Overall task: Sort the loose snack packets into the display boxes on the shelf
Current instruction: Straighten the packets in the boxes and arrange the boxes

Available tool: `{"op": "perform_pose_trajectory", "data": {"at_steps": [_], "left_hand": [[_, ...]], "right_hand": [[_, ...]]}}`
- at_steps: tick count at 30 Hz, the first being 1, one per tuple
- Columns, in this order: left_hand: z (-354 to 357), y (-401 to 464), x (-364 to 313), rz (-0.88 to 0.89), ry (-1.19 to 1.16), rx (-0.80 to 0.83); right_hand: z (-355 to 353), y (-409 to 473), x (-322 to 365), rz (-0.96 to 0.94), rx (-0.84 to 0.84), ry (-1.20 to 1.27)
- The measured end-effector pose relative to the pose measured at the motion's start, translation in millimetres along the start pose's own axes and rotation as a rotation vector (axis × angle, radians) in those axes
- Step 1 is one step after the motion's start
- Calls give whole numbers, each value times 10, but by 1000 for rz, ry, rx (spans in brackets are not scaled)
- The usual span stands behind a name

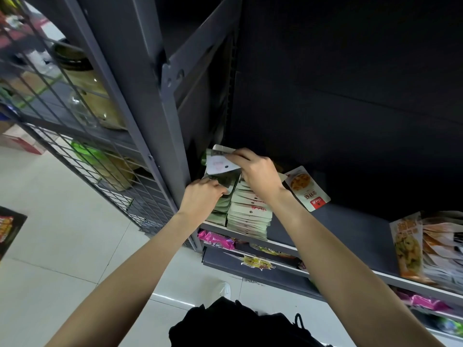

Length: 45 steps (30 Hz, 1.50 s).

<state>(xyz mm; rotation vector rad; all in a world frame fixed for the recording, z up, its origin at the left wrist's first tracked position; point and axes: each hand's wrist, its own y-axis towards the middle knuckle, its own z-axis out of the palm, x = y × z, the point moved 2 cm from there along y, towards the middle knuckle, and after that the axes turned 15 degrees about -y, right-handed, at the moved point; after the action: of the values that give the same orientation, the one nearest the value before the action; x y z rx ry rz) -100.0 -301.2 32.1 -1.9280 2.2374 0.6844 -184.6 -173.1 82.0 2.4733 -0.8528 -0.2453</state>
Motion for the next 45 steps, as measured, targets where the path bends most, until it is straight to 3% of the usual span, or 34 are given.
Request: {"op": "perform_pose_trajectory", "data": {"at_steps": [6,11,14,17,20,23,27,29,32,35,37,40,45], "left_hand": [[2,-12,1,0,-16,-4],[0,-20,6,0,-3,18],[-19,-25,-1,20,-11,11],[-56,-5,-23,29,-10,2],[-60,11,-30,44,-8,-25],[-58,3,-47,20,-15,-52],[-107,-51,-93,-37,-89,-111],[-199,-94,-211,-35,-135,-196],[-297,-177,-567,31,-257,-387],[-147,-262,-1061,153,-354,-445],[72,-291,-1379,191,-401,-383],[546,-267,-1725,127,-414,-160],[1301,-107,-1937,-268,-430,189]], "right_hand": [[-69,4,-50,-8,52,-108],[32,135,124,56,444,-357],[124,143,142,71,395,-333],[167,146,151,76,559,-393],[203,173,220,60,605,-445],[202,140,210,36,536,-419],[-33,-117,38,75,125,-261],[-289,-394,-42,105,17,-110],[-676,-903,-232,258,-27,41],[-799,-1468,-550,466,34,127],[-752,-1785,-789,570,90,118],[-504,-2094,-1129,626,256,63],[134,-2195,-1532,514,769,-4]]}}
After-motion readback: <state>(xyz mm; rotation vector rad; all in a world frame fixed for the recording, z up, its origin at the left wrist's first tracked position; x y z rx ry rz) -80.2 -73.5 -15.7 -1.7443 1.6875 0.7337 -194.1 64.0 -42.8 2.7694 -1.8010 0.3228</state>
